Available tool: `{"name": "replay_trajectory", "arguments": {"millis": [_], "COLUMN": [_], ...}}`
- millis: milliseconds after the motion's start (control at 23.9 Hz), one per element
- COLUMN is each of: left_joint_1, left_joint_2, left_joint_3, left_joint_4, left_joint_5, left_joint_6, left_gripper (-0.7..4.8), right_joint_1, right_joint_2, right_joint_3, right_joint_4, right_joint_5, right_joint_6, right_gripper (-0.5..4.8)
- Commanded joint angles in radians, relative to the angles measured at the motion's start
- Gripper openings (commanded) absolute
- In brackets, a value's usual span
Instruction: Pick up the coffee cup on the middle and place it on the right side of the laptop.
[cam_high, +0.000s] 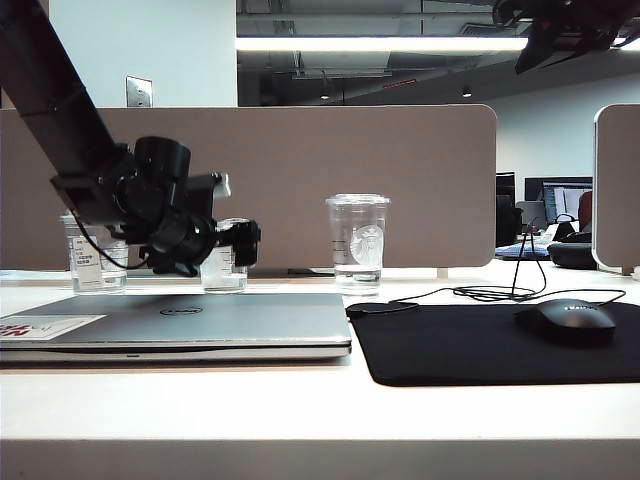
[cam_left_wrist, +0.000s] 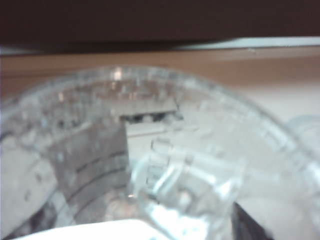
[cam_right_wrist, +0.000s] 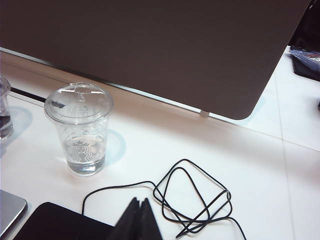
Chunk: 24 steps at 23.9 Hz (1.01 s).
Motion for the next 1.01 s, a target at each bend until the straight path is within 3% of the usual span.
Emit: {"name": "replay_trajectory", "arguments": {"millis": [42,251,335,419,503,587,838,1006], "left_joint_1": [0.000,0.000,0.000,0.000,0.000,0.000,0.000,0.000], "left_joint_2": [0.004,0.004,0.004,0.004,0.004,0.004,0.004,0.004], "left_joint_3": [0.003,0.003,0.003,0.003,0.003,0.003,0.005,0.006], "left_joint_4": [0.008,0.034,0.034,0.034,0.034,0.033,0.033,0.034], "left_joint_5": [-0.003,-0.003,-0.003,-0.003,-0.003,-0.003,-0.003,-0.003], "left_joint_6": [0.004,0.004,0.004,0.004,0.004,0.004,0.004,0.003], "left_gripper": [4.79,4.74,4.25,4.20,3.39,3.04,3.03,2.72], "right_joint_1": [0.000,0.000,0.000,0.000,0.000,0.000,0.000,0.000], "right_joint_2": [-0.004,-0.004,-0.004,-0.004,-0.004,-0.004,-0.004,-0.004], "right_joint_3": [0.006,0.006,0.006,0.006,0.006,0.006,0.006,0.006], "right_joint_4": [0.016,0.003,-0.003,-0.003,-0.003,-0.004,-0.004,-0.004], "right_joint_5": [0.003,0.003,0.003,0.003,0.004,0.011,0.011,0.011], "right_joint_6": [-0.003,-0.003,-0.003,-0.003,-0.003,-0.003,-0.003,-0.003], "right_gripper": [-0.05,-0.05,-0.05,-0.05,-0.05,-0.05,-0.05,-0.05]}}
